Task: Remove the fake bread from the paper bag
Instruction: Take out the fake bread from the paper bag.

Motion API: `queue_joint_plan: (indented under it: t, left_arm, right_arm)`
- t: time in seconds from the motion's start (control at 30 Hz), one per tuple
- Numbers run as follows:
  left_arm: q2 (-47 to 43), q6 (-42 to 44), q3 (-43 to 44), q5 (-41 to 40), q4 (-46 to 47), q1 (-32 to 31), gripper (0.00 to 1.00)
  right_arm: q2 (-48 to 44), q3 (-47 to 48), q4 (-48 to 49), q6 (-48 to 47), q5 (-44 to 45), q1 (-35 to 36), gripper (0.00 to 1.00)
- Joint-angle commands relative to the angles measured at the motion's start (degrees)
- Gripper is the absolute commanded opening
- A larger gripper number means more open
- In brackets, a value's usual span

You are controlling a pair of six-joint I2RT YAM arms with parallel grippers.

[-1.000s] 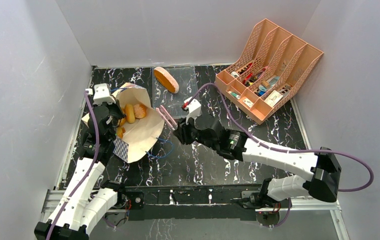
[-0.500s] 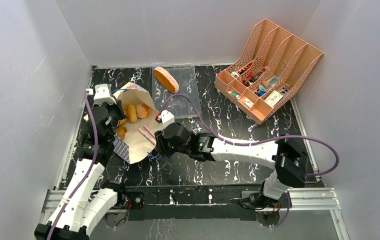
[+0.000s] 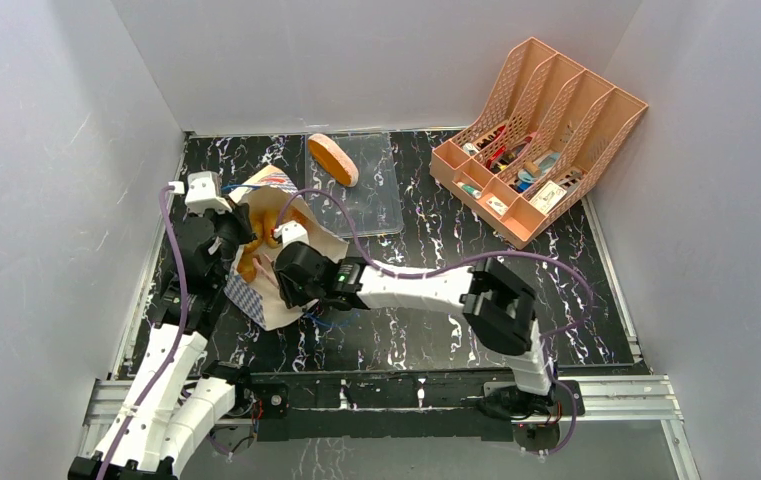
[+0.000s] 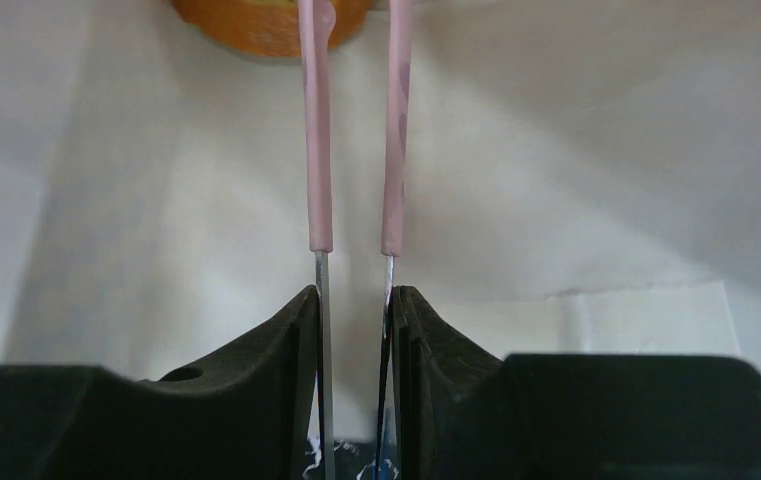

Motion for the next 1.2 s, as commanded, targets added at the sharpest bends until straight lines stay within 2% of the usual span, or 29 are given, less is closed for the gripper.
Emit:
queue_joint_plan:
  t: [0.0, 0.4, 1.17]
  left_arm:
    - [-1.6, -2.5, 1.1, 2.8, -1.1, 0.0, 0.00]
    - [-1.0, -3.2, 2.6, 4.2, -1.9, 0.0, 0.00]
    - [0.5, -3.2, 2.6, 3.8, -2.1, 0.0, 0.00]
  right_arm:
    - [4.2, 7.8, -2.3, 1.5, 3.3, 0.2, 0.27]
    - [14.1, 19.8, -9.8, -0.1, 10.0, -0.4, 0.27]
    - [7.0, 9.6, -10.3, 2.3, 10.5, -4.4, 0.26]
